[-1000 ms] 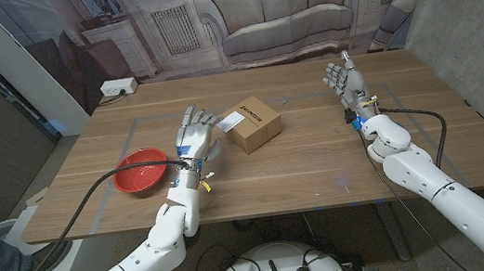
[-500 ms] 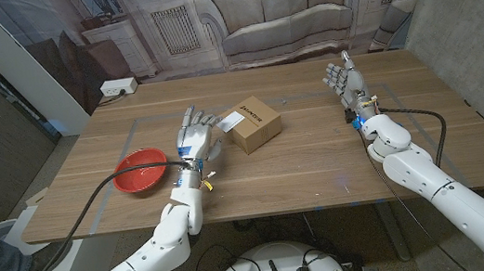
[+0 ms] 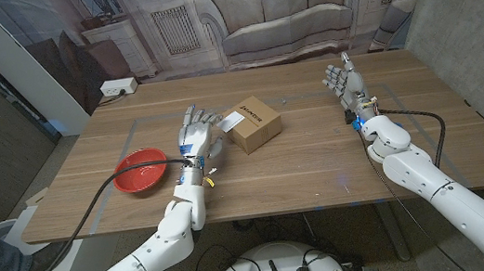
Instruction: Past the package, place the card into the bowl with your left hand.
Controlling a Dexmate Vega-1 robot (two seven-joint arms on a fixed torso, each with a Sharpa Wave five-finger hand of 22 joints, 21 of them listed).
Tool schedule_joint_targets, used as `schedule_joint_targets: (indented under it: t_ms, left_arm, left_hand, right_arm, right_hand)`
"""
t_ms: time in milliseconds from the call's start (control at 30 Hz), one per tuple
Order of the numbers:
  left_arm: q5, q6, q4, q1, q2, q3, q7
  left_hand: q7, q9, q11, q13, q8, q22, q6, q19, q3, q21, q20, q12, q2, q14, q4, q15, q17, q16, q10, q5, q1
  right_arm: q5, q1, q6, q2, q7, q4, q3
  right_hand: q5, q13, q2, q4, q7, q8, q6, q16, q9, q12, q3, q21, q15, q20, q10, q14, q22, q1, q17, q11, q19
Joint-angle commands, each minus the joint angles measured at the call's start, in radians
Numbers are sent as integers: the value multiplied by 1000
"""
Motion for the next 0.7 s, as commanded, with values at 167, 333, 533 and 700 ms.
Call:
schedule_joint_targets:
  t_ms: [167, 333, 533, 700]
  left_arm:
    - [-31, -40, 38, -22, -8, 22, 57]
    - [-34, -45, 43, -24, -10, 24, 72]
    - [-38, -54, 52, -31, -12, 27, 82]
    - [-43, -67, 69, -41, -19, 33, 93]
  left_hand:
    - [2, 3, 0, 3, 7, 4, 18, 4, -1, 4, -11, -4, 4, 12, 8, -143, 6, 9, 18, -4, -4]
    - [2, 3, 0, 3, 7, 4, 23, 6, -2, 4, -11, -5, 4, 16, 9, -143, 6, 9, 22, -4, -6]
    - [2, 3, 0, 3, 10, 4, 32, 9, -2, 5, -14, -4, 4, 21, 9, -145, 6, 9, 29, -3, -6]
    - [2, 3, 0, 3, 12, 4, 42, 10, -3, 5, -15, -4, 5, 27, 9, -145, 6, 10, 39, -3, -6]
  right_arm:
    - [7, -10, 8, -3, 4, -1, 8]
    - [12, -9, 6, -2, 8, 3, 8]
    - [11, -11, 4, -6, 8, -2, 9]
    - [13, -15, 2, -8, 4, -8, 12]
  right_hand:
    - [-5, 1, 7, -4, 0, -2, 14, 2, 2, 5, -3, -3, -2, -9, 6, 7, 6, -1, 6, -2, 8]
    - [-6, 1, 7, -5, -1, -2, 15, 2, 2, 5, -4, -4, -2, -9, 7, 7, 6, 0, 6, -2, 8]
    - [-6, 1, 7, -5, -1, -2, 15, 2, 2, 5, -4, -5, -2, -9, 7, 8, 6, 0, 6, -1, 9]
    - [-6, 1, 7, -5, -1, -2, 15, 2, 2, 4, -4, -6, -1, -9, 7, 9, 6, 0, 6, -2, 10]
